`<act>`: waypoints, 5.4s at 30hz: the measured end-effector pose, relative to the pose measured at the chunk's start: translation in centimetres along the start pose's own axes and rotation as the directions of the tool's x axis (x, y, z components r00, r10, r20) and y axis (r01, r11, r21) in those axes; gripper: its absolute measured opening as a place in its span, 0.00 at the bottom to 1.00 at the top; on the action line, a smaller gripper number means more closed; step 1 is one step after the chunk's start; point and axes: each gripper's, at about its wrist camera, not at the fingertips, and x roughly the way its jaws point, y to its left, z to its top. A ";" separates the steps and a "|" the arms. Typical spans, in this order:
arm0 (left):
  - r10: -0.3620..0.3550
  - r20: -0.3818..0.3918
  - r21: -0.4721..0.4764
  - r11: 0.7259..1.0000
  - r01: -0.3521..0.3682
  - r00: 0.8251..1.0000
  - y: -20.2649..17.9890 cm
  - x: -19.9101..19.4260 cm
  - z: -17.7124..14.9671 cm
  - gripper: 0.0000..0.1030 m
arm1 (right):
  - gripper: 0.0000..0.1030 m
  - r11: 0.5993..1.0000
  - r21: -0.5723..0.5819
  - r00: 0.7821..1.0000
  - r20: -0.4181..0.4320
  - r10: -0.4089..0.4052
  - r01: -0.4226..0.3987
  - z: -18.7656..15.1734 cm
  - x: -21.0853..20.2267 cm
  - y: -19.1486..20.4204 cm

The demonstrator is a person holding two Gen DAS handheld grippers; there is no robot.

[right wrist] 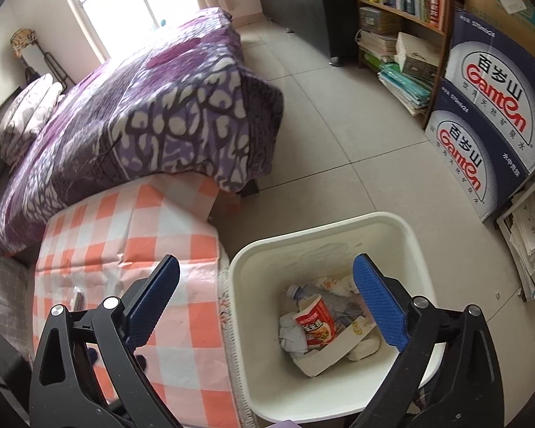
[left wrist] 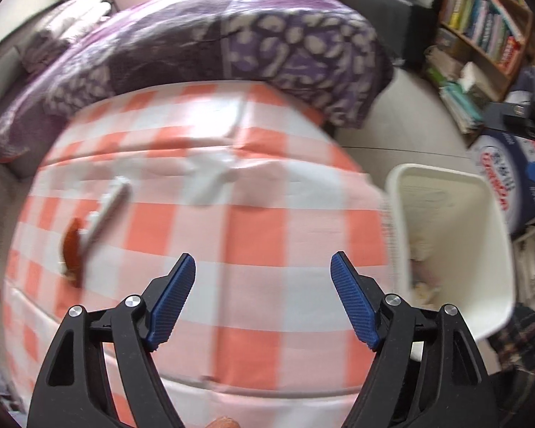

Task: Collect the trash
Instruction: 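Grasp the orange sponge with the left gripper and lift it, then grasp the white plastic comb piece with the right gripper while the left gripper holds the sponge, then carry the comb piece and sponge over the bin, then open both grippers over the bin to drop comb piece and sponge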

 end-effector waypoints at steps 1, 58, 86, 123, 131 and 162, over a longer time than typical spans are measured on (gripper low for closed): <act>0.039 -0.012 -0.011 0.999 -0.040 0.999 1.2 0.4 0.0 0.74 | 0.91 1.000 -0.011 1.000 -0.008 0.004 -0.004 -0.2 0.2 0.7; 0.112 0.142 -0.683 0.730 0.015 0.984 34.9 -9.4 -4.0 0.21 | 0.94 0.980 -0.200 0.977 -0.204 -0.056 0.014 -15.3 12.7 35.5; 0.150 0.198 -0.648 0.762 0.014 0.969 30.1 -11.5 -2.6 0.21 | 0.22 0.812 -0.527 0.967 -0.098 0.234 -0.250 -9.6 1.3 27.8; -0.094 0.194 -0.347 0.924 0.158 0.977 7.1 -8.0 1.2 0.22 | 0.24 0.996 -0.018 0.995 -0.049 0.084 -0.085 -1.3 -0.4 -1.7; -0.221 0.177 -0.202 0.946 0.255 0.959 -0.1 -7.6 1.6 0.22 | 0.41 0.997 0.076 0.999 -0.035 0.021 -0.018 -0.9 -1.0 -5.9; -0.383 0.085 -0.025 0.922 0.386 0.920 -12.0 -6.3 -0.7 0.81 | 0.91 0.980 0.113 0.942 0.276 -0.189 0.163 -1.7 -7.7 -12.1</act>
